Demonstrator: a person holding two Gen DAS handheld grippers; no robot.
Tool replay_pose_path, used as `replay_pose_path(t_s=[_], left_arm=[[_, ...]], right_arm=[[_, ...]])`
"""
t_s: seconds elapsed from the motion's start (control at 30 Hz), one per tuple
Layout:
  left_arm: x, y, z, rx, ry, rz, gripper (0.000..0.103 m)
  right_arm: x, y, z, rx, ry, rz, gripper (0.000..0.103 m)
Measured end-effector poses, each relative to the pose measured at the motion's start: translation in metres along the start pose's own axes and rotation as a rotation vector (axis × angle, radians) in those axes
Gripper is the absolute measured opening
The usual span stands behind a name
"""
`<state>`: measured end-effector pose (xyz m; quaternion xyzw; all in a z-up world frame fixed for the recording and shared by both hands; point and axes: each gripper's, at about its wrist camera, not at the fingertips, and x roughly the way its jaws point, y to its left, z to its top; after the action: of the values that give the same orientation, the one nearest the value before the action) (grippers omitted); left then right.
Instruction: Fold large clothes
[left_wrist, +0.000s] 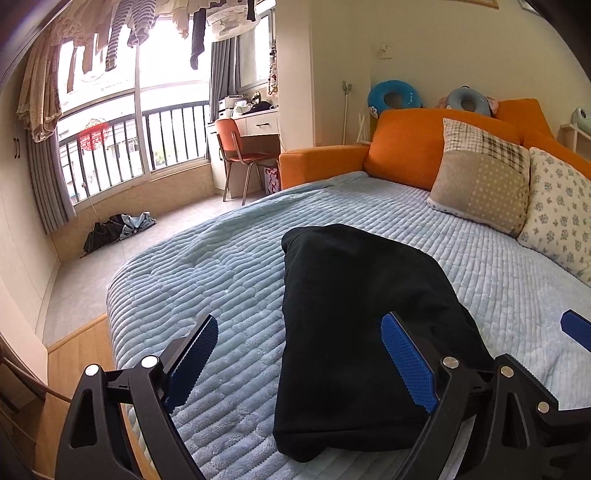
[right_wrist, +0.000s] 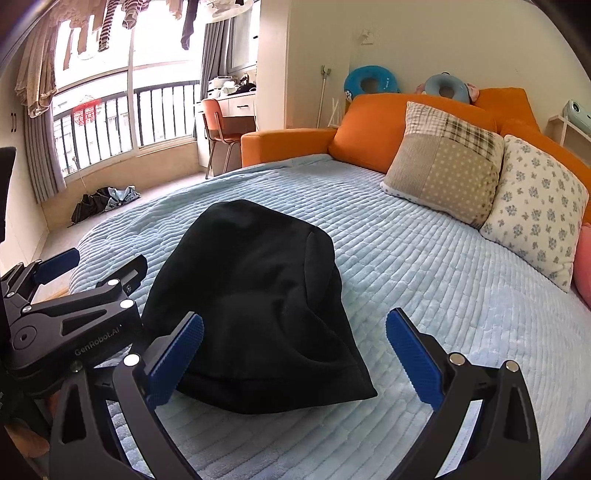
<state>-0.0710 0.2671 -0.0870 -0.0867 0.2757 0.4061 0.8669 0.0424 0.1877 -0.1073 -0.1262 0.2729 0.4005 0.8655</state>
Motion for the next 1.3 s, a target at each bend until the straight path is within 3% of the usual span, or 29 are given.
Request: replay_pose_path(t_s=[1.3], left_arm=[[0.014,-0.002,0.004,0.018,0.012,-0.012,0.092]], right_arm=[[0.009,-0.001,0.000,-0.006,0.011,-0.014,0.098]])
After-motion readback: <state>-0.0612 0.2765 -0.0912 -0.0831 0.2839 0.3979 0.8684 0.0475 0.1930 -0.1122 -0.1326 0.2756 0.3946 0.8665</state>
